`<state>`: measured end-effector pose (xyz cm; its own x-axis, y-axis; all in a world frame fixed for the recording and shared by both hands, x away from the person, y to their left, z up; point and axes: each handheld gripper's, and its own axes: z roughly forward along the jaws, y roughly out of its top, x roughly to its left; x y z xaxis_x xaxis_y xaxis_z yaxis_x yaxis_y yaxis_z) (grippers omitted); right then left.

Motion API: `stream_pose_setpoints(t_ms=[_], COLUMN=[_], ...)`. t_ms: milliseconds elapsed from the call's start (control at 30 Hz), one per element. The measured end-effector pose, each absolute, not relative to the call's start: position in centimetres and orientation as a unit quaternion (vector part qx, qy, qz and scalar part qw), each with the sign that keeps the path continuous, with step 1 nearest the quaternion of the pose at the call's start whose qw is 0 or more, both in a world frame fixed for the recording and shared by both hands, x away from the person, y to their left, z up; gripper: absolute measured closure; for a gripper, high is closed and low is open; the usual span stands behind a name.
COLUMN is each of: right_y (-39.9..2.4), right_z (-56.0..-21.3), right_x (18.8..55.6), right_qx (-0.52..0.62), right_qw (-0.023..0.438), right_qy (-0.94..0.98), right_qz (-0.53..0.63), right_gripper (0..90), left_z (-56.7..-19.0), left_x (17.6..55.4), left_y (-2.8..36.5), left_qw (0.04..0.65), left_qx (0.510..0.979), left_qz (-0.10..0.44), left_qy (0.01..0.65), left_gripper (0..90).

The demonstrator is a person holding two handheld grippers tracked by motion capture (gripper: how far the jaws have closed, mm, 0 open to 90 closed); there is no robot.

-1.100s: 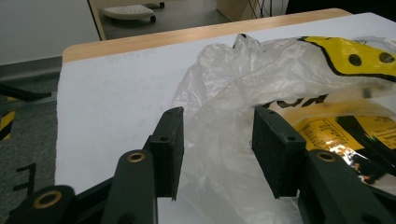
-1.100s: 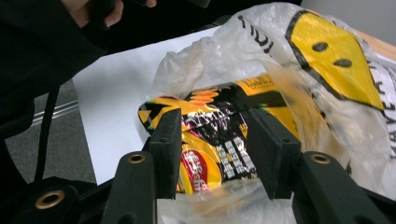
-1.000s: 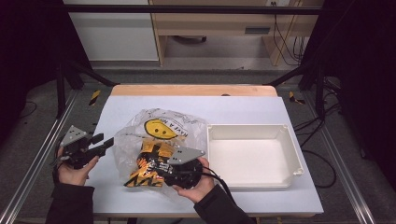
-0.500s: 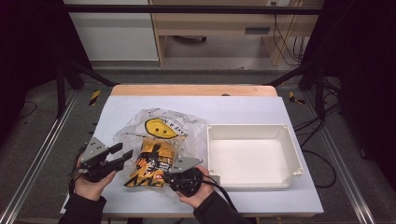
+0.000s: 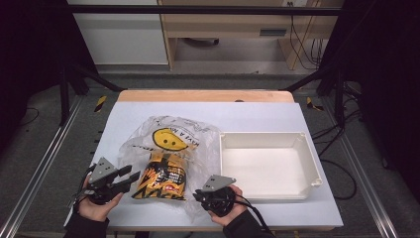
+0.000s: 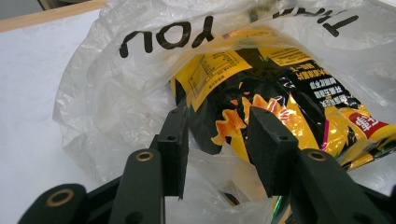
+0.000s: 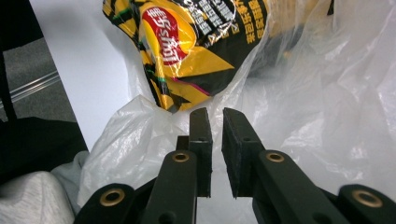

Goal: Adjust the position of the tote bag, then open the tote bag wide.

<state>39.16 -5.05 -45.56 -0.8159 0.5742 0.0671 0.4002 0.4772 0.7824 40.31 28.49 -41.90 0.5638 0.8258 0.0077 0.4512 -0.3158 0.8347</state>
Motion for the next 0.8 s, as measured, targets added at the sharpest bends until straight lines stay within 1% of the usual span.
stream_pose_setpoints(t_ms=[67,300,567,700,800], right_y=[-5.0,-4.1,-1.9,-1.7,-1.7], right_z=[-45.6,-43.4,-44.6,-45.5,-46.3], right_x=[39.2,38.6,38.6,38.7,38.7], right_qx=[0.281,0.252,0.244,0.249,0.26], right_qw=[0.103,0.12,0.108,0.111,0.109], right_qy=[0.856,0.836,0.847,0.853,0.859], right_qz=[0.422,0.472,0.459,0.444,0.427], right_gripper=[79.6,69.8,62.6,62.2,66.7], left_z=[-42.0,-42.4,-42.6,-42.7,-42.7], left_x=[40.2,40.1,40.2,40.3,40.3], left_y=[28.5,28.4,28.6,28.7,28.7], left_qw=[0.415,0.409,0.408,0.407,0.406], left_qx=[0.781,0.785,0.786,0.786,0.786], left_qz=[0.226,0.223,0.223,0.221,0.221], left_qy=[0.41,0.408,0.407,0.41,0.409], left_gripper=[59.3,59.6,58.8,57.8,56.7])
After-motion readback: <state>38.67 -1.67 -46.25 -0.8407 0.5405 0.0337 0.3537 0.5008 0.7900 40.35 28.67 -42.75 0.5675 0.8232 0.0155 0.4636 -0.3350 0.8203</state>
